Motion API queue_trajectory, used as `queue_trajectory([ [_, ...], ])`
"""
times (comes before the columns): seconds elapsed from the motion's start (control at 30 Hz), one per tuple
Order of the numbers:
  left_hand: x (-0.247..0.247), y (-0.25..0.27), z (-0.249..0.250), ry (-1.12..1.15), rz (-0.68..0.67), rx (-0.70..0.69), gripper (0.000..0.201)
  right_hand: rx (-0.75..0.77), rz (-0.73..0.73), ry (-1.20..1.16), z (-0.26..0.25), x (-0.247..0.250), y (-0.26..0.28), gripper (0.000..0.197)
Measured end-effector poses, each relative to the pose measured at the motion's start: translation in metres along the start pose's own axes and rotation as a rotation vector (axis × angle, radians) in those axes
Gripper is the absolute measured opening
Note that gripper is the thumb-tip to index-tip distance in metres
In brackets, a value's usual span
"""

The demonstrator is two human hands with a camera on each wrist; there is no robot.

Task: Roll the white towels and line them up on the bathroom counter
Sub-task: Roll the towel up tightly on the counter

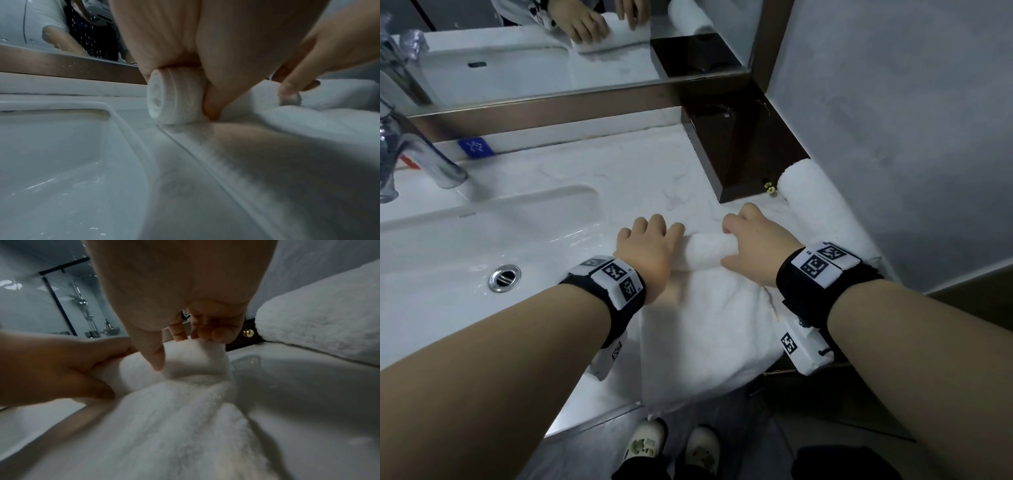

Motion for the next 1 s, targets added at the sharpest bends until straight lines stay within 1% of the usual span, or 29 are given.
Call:
queue_trajectory([
  [0.07,0.001,0.0,0.004,-0.027,-0.001,-0.01,0.059,-0.004,0.013,-0.006,-0.007,0.003,-0.004,0.04],
  [0.13,-0.001,0.002,0.009,-0.054,-0.013,-0.019,0.059,0.028,-0.013,0.054,-0.016,0.002,-0.009,0.044],
  [0.23,-0.005,0.003,0.013,-0.077,-0.008,-0.021,0.07,0.073,-0.084,0.173,-0.027,0.0,-0.014,0.04],
  [0.37,-0.011,0.008,0.01,0.022,0.016,-0.068,0.079,0.08,-0.167,0.099,-0.036,0.0,-0.016,0.041],
  [0.4,-0.01,0.008,0.007,0.097,0.016,-0.089,0.077,0.083,-0.17,0.101,-0.038,0.0,-0.015,0.041],
  [0.47,-0.006,0.01,-0.005,0.358,0.012,-0.089,0.062,0.089,-0.161,0.115,-0.041,0.001,-0.016,0.039],
  [0.5,-0.004,0.012,-0.015,0.534,0.017,-0.043,0.052,0.088,-0.158,0.118,-0.041,0.001,-0.016,0.038],
  [0.53,-0.003,0.015,-0.026,0.742,0.04,0.048,0.046,0.085,-0.156,0.118,-0.042,0.001,-0.015,0.038],
  [0.6,-0.006,0.026,-0.046,1.143,0.129,0.242,0.043,0.089,-0.161,0.127,-0.044,0.001,-0.014,0.039],
  [0.63,-0.009,0.03,-0.054,1.234,0.172,0.288,0.04,0.098,-0.162,0.141,-0.045,0.001,-0.014,0.04],
  [0.67,-0.011,0.033,-0.06,1.244,0.185,0.298,0.038,0.112,-0.163,0.156,-0.047,0.0,-0.012,0.039],
  [0.73,-0.018,0.037,-0.066,1.173,0.148,0.293,0.036,0.133,-0.158,0.172,-0.05,-0.002,-0.01,0.036],
  [0.93,-0.016,0.039,-0.063,1.005,0.043,0.196,0.029,0.145,-0.147,0.109,-0.048,-0.006,-0.002,0.031],
  [1.0,-0.014,0.039,-0.062,0.971,0.026,0.191,0.03,0.149,-0.145,0.069,-0.046,-0.009,-0.001,0.032],
])
Point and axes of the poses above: each hand's wrist, its own y-axis away from the middle knuckle, its own x-axis out of the back of the hand, z = x × y, the point moved 4 cm from there along -y, towards the middle knuckle, and after that the axes turned 12 degrees about -x, right-handed, at the moved point
